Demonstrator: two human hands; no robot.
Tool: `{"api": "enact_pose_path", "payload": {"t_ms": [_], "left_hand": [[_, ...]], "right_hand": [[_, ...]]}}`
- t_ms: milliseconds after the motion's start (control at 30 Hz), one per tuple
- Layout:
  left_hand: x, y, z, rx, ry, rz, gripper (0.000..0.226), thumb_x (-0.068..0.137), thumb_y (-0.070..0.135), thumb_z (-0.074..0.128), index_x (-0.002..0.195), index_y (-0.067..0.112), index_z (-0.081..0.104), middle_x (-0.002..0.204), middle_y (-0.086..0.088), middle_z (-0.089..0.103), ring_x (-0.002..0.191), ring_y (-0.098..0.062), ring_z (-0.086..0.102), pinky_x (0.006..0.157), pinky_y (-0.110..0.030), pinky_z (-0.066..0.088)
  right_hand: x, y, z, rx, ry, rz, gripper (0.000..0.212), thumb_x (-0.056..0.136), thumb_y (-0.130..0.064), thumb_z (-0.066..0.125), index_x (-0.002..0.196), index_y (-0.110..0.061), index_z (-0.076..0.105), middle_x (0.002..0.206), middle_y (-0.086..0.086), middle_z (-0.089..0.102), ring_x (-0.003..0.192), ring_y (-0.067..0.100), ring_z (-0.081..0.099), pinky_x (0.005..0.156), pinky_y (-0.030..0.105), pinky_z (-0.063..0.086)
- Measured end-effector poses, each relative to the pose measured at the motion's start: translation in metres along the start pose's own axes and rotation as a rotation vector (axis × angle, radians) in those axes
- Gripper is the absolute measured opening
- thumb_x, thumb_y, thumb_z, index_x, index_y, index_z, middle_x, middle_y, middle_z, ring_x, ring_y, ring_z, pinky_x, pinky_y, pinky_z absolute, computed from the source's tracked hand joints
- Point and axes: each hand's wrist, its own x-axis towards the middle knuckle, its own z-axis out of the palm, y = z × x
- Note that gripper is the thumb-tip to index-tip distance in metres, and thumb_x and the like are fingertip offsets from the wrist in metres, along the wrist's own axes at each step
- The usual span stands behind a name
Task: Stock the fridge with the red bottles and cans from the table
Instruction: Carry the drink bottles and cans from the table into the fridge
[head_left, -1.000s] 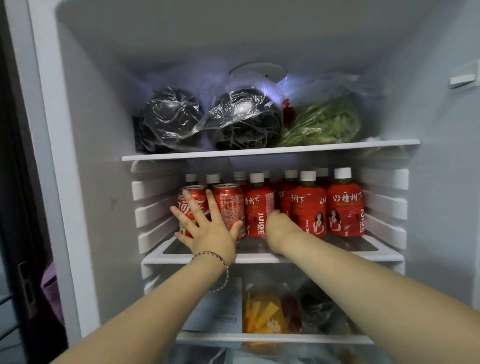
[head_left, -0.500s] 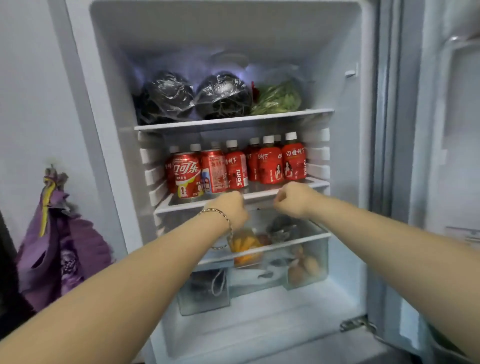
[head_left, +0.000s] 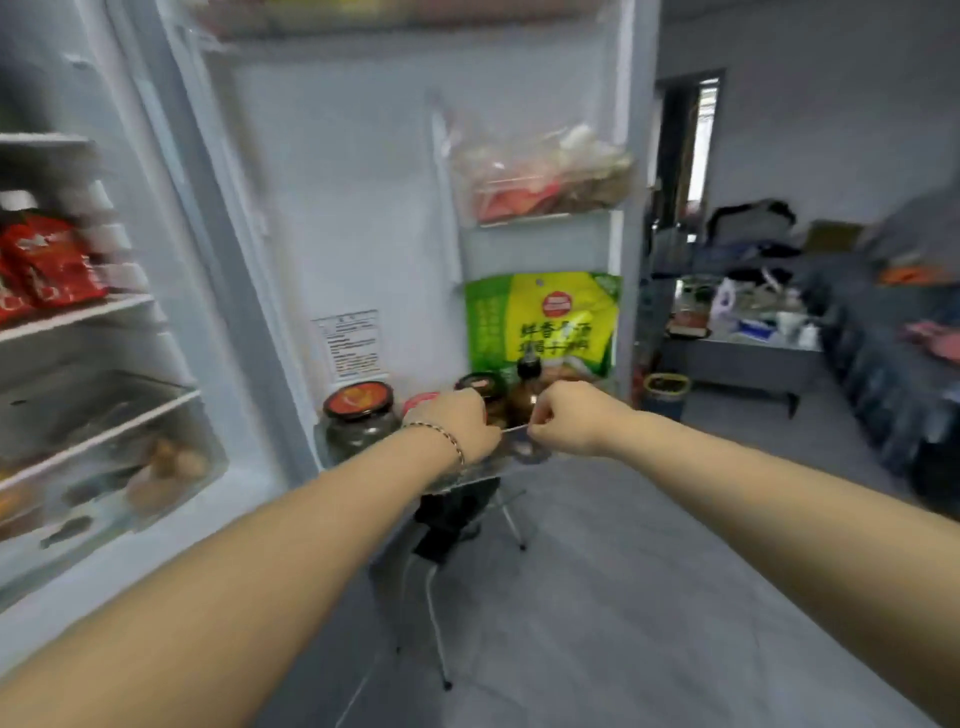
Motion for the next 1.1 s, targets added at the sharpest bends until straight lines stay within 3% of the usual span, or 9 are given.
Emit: {"api": "enact_pose_path", "payload": {"t_ms": [133,300,400,500,667,767,900,1100], "left_hand": [[0.031,0.152,0.042,-0.029,-0.053,0.215,0.032,0.09,0.036,0.048,0.105,0.011,0.061,0.113,-0.01,0.062,0.105,-0.027,0.058,0.082,-0.032,0.045],[0.05,0.35,0.098,-0.047,-0.142,0.452,0.027,0.09,0.032,0.047,0.103,0.012,0.061,0.11,-0.009,0.062,0.101,-0.027,0.058,0.079,-0.031,0.045],[0.05,0.464,0.133,-0.038,-0.179,0.59,0.026,0.09,0.031,0.047,0.1,0.012,0.062,0.107,-0.008,0.062,0.099,-0.027,0.059,0.074,-0.029,0.042],[0.042,0.583,0.167,-0.044,-0.239,0.727,0.027,0.091,0.029,0.047,0.104,0.013,0.064,0.103,-0.006,0.061,0.099,-0.025,0.059,0.071,-0.026,0.04],[0.035,0.732,0.218,-0.036,-0.354,0.941,0.023,0.09,0.025,0.046,0.097,0.01,0.061,0.107,-0.01,0.063,0.097,-0.028,0.059,0.072,-0.029,0.043],[0.034,0.816,0.237,-0.048,-0.393,1.081,0.024,0.091,0.027,0.047,0.097,0.012,0.064,0.102,-0.007,0.063,0.095,-0.025,0.059,0.073,-0.029,0.043],[0.034,0.932,0.256,-0.075,-0.434,1.25,0.022,0.091,0.028,0.048,0.094,0.015,0.065,0.092,-0.005,0.066,0.087,-0.022,0.063,0.075,-0.031,0.05],[0.008,1.085,0.271,0.004,-0.407,1.553,0.022,0.091,0.03,0.046,0.094,0.018,0.064,0.089,-0.001,0.064,0.08,-0.018,0.061,0.066,-0.028,0.048]], "right_hand": [[-0.073,0.146,-0.035,-0.017,0.072,0.265,0.024,0.087,-0.026,0.054,0.098,-0.012,0.07,0.104,0.009,0.067,0.101,0.027,0.06,0.08,0.032,0.048],[-0.186,0.319,-0.078,-0.028,0.127,0.598,0.023,0.087,-0.026,0.052,0.101,-0.015,0.068,0.108,0.009,0.065,0.1,0.028,0.06,0.081,0.034,0.05],[-0.258,0.41,-0.097,-0.007,0.159,0.767,0.017,0.085,-0.022,0.051,0.078,-0.014,0.065,0.097,0.011,0.064,0.09,0.029,0.059,0.077,0.033,0.049],[-0.328,0.493,-0.114,0.018,0.209,0.95,0.032,0.086,-0.017,0.047,0.055,-0.017,0.039,0.082,0.009,0.051,0.079,0.025,0.049,0.069,0.031,0.039],[-0.416,0.599,-0.136,0.117,0.26,1.148,0.012,0.088,-0.019,0.047,0.084,-0.012,0.055,0.09,0.007,0.055,0.088,0.025,0.057,0.076,0.033,0.045],[-0.458,0.652,-0.151,0.17,0.311,1.269,0.023,0.091,-0.02,0.046,0.101,-0.009,0.064,0.102,0.008,0.062,0.095,0.026,0.061,0.081,0.035,0.052],[-0.508,0.717,-0.174,0.183,0.402,1.466,0.023,0.092,-0.021,0.047,0.107,-0.014,0.063,0.108,0.004,0.063,0.097,0.024,0.061,0.078,0.03,0.051],[-0.582,0.789,-0.201,0.179,0.545,1.763,0.028,0.09,-0.024,0.048,0.111,-0.015,0.064,0.114,0.005,0.065,0.101,0.025,0.062,0.087,0.037,0.053]]}}
